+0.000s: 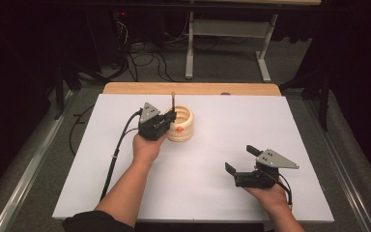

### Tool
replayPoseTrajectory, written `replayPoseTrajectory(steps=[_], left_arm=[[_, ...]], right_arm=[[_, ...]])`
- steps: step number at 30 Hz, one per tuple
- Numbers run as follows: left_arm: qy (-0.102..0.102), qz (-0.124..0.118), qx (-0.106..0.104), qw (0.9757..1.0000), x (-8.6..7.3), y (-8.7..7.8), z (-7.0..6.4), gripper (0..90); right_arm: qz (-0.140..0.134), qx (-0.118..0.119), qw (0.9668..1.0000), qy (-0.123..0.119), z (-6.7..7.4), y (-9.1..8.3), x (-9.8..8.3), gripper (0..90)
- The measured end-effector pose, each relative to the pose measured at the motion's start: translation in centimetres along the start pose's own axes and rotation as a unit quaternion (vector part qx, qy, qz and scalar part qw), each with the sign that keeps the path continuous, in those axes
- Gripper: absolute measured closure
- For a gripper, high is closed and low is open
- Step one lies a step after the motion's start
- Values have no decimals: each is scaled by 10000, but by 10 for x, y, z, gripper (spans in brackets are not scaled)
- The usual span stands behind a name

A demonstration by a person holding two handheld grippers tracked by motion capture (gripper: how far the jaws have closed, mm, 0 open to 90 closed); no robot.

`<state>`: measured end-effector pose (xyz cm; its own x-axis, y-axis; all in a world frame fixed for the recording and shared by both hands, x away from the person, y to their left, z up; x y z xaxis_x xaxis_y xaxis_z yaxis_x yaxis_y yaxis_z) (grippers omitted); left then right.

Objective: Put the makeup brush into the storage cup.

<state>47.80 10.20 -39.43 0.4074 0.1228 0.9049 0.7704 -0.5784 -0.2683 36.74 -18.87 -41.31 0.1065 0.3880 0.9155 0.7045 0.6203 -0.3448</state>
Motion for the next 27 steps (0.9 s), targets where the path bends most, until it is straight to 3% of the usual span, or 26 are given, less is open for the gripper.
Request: replayPoseTrajectory(steps=[11, 13, 15, 17, 20, 27], left_arm=[[-38, 9, -49, 10000, 0, 0, -1, 828], [56, -30, -10, 10000, 0, -1, -2, 823], [160, -70, 17, 9998, 1, -2, -4, 714], [31, -66, 43, 10000, 1, -2, -4, 531], [-122, 25, 96, 9999, 1, 0, -2, 369], [-221, 183, 140, 9995, -2, 0, 2, 187]], right_arm=[[6, 9, 10000, -16, 0, 0, 0, 23], [1, 16, 10000, -18, 0, 1, 0, 23], [5, 20, 10000, -16, 0, 1, 0, 23], [3, 15, 10000, -19, 0, 0, 0, 23], [11, 12, 10000, -13, 0, 1, 0, 24], [12, 8, 10000, -15, 0, 1, 0, 24]])
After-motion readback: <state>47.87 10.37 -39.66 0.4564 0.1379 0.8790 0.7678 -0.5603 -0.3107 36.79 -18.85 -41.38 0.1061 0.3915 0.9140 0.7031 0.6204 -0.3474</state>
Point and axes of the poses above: each handheld gripper's, and its own axes: y roughly forward along the jaws, x roughly out of its top, z roughly to its left, the point moved 5 cm from there along y, roughly forward along the jaws, and after that the axes turned 14 degrees about -y, right-handed, at the moved point
